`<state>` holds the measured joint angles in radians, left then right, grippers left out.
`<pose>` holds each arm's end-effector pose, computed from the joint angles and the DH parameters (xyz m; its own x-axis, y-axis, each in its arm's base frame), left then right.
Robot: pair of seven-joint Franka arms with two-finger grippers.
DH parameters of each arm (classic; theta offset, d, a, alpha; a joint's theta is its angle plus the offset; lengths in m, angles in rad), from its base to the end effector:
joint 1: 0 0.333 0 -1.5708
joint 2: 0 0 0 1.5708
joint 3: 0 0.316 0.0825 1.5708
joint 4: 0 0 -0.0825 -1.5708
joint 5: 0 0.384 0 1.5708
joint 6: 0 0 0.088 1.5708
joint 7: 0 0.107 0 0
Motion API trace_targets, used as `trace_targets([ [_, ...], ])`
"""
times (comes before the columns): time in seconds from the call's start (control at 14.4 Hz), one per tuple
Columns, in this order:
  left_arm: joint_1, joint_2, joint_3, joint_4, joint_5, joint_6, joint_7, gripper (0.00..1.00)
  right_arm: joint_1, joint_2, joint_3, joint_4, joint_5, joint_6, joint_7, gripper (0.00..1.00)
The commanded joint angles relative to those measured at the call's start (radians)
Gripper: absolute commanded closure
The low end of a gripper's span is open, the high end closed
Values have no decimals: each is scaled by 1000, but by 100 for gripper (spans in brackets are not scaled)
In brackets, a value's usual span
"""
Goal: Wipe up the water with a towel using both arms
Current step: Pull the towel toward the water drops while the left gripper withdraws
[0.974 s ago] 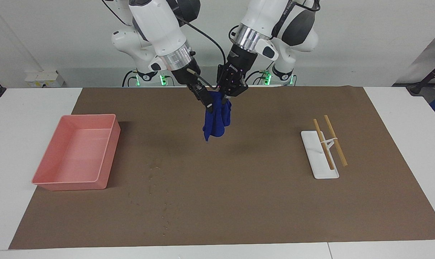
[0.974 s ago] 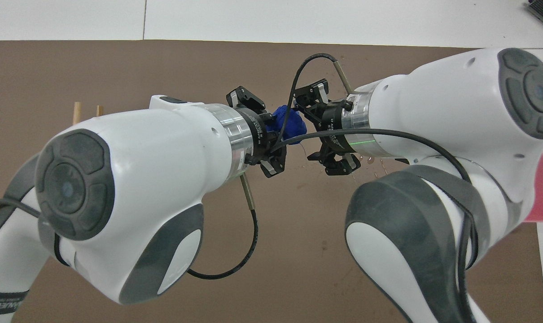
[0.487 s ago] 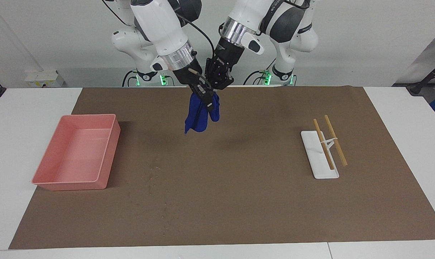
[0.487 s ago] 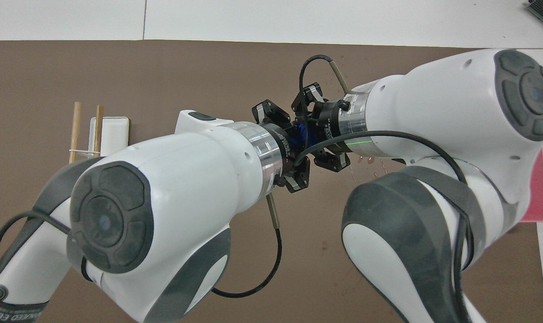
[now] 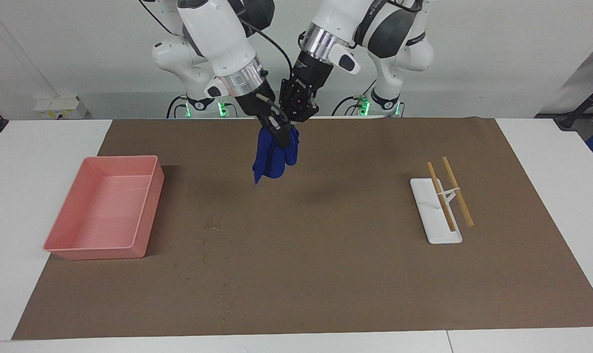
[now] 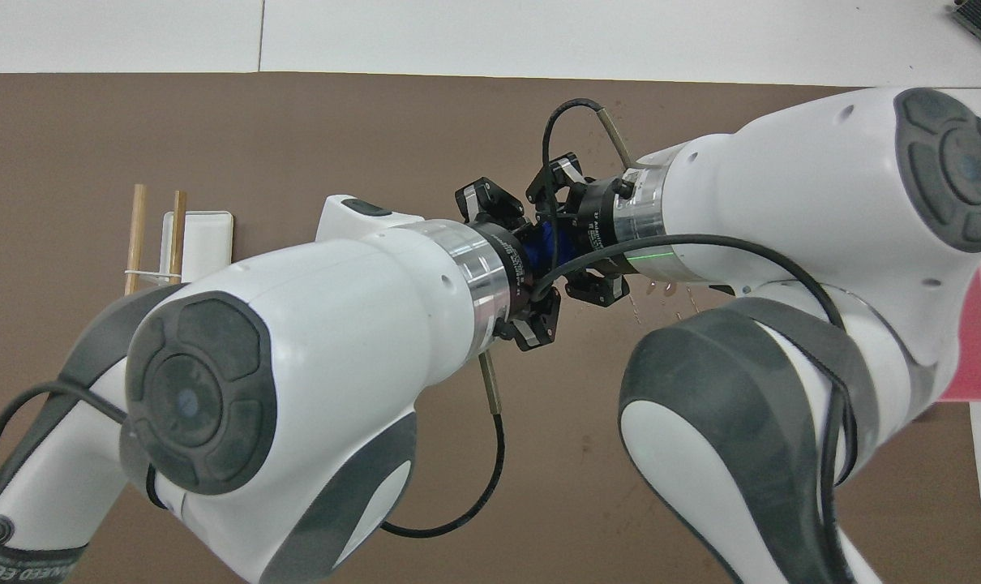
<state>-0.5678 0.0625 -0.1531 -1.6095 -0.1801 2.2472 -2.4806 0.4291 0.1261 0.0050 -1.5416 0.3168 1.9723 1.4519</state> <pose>0.4677 -0.4135 0.6455 -0.1684 0.8271 -0.5363 0.9348 0.3066 0.1794 0.5615 0.2821 0.6086 0.4781 -0.8341 -0.2752 -0.8645 -0.3915 -0.3153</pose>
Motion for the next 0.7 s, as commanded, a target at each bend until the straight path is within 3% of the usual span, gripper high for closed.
trace_targets([
  [0.0,5,-13,15,-1,-1,-43,75,0,-12,7,1,17,5,5,-24,100],
  [0.28,107,-29,14,0,-1,-219,314,0,-45,1,-10,3,5,-10,-48,100],
  [0.49,212,-56,15,6,-1,-433,616,0,-133,1,-10,-34,7,-7,-285,100],
  [0.63,262,-69,15,-4,2,-501,837,0,-191,51,-10,-35,8,17,-378,100],
])
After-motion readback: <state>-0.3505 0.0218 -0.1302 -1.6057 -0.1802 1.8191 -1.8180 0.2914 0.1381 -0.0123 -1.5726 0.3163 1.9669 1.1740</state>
